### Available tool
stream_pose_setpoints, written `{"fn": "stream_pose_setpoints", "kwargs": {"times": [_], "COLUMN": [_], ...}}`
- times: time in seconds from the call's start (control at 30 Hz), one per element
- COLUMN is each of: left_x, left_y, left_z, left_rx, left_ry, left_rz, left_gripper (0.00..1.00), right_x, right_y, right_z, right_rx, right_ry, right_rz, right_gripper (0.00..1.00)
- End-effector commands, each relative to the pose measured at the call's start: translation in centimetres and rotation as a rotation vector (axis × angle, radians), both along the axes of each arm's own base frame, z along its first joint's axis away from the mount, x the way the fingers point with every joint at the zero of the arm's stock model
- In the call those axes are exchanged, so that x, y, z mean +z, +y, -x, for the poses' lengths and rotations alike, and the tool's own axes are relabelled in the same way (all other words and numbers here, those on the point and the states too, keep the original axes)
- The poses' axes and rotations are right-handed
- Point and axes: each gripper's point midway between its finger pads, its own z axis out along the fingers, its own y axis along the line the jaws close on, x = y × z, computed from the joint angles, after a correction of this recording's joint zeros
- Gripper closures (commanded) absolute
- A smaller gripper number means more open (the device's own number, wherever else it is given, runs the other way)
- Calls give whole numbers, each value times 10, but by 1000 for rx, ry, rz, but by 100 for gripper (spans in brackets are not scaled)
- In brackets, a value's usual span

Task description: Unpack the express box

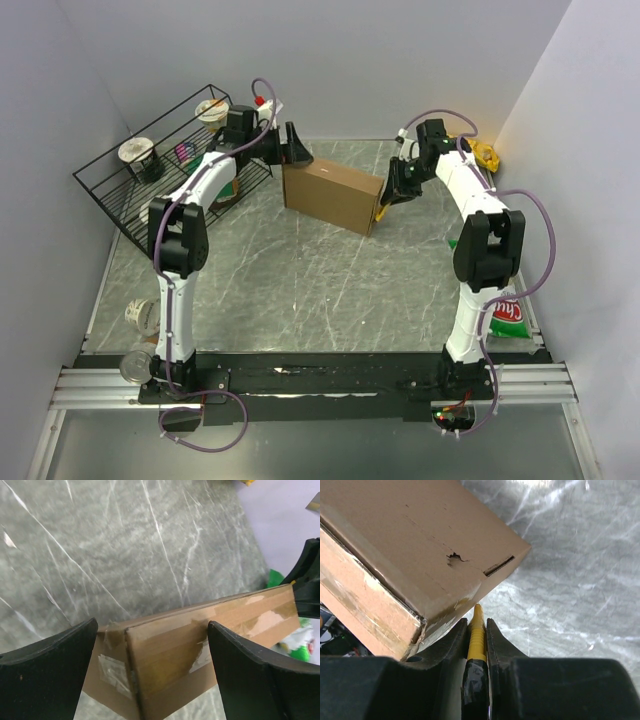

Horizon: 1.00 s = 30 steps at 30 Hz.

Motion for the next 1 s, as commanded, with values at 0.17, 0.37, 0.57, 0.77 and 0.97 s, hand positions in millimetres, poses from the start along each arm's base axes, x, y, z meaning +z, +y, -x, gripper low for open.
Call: {"fn": "stream_pose_setpoints", "kwargs": {"times": [0.17, 0.37, 0.57, 0.77, 0.97], "left_x": [40, 53, 66, 81, 129], "left_y": [-19, -18, -15, -20, -28], "left_z": [-18, -29, -41, -34, 19], "left_rx": [-23, -1, 39, -37, -391], "left_ry": [-259, -317, -383, -463, -800], "left_rz": [-53, -64, -58, -60, -150], "left_gripper": [3, 4, 3, 4, 4], "right_x": [12, 11, 13, 16, 24], "right_y": [2, 1, -1, -8, -16], "right_z": [-30, -31, -29, -28, -29], "right_rx": [6, -2, 4, -6, -22], "right_ry": [-95, -96, -103, -109, -128], "right_rz": [-36, -34, -19, -9, -6], "right_gripper": [100, 100, 100, 100, 100]}}
